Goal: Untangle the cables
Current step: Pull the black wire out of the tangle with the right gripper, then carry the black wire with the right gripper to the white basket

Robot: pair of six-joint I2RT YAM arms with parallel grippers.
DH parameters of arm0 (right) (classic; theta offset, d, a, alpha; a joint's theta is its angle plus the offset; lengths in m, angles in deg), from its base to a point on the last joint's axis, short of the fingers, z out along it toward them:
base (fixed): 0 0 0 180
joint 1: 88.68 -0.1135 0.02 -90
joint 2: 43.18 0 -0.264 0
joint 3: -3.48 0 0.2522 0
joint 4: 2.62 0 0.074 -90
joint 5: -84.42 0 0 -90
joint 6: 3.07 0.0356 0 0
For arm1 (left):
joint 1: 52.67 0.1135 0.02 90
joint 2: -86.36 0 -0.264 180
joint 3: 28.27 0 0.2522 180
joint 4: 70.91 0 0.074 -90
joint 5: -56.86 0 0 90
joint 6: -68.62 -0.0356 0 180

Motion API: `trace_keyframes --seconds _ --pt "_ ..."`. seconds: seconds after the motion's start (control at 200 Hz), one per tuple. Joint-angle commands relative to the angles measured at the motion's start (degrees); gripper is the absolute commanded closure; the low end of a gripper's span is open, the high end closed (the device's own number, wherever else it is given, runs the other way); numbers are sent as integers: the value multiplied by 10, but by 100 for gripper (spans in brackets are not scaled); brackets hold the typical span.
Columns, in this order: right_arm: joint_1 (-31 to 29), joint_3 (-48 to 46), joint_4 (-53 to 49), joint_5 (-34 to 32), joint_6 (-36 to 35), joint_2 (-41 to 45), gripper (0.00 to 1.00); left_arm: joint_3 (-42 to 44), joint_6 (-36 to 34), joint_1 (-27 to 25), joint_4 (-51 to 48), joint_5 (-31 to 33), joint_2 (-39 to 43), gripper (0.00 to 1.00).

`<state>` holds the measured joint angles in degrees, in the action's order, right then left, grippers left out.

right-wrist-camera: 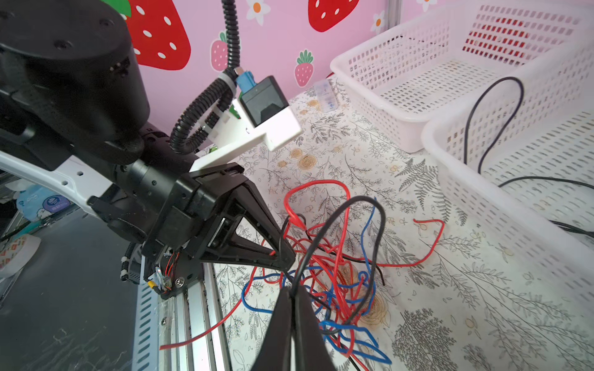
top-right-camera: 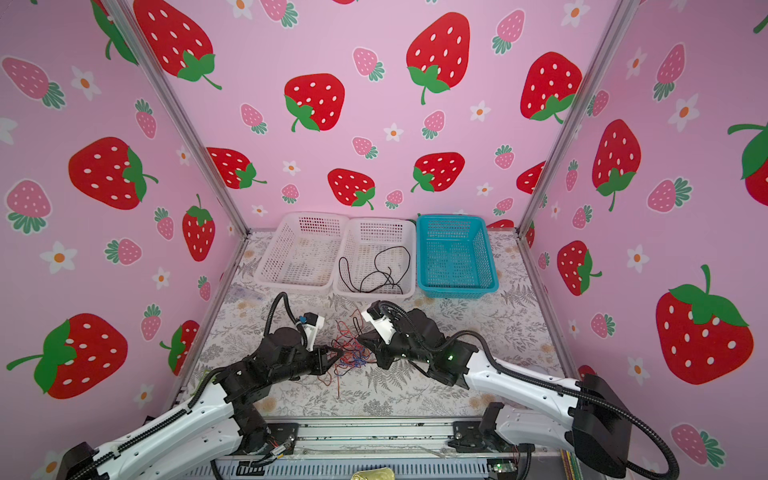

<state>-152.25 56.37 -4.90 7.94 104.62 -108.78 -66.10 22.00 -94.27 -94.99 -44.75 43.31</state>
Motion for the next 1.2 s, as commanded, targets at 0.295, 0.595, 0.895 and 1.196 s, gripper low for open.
trace_keyframes --seconds 0.295,0.595,0.895,1.196 --pt "-28 -9 97 -23 -29 -102 80 -29 8 2 17 -11 -9 100" --pt "-37 -20 120 -17 -31 -125 77 -28 7 2 14 -5 -8 100" --pt "-42 -17 118 -53 -34 -145 84 -26 7 2 11 -6 -4 100" --pt "-39 -4 43 -140 -54 -18 100 0 14 1 -6 8 -7 100"
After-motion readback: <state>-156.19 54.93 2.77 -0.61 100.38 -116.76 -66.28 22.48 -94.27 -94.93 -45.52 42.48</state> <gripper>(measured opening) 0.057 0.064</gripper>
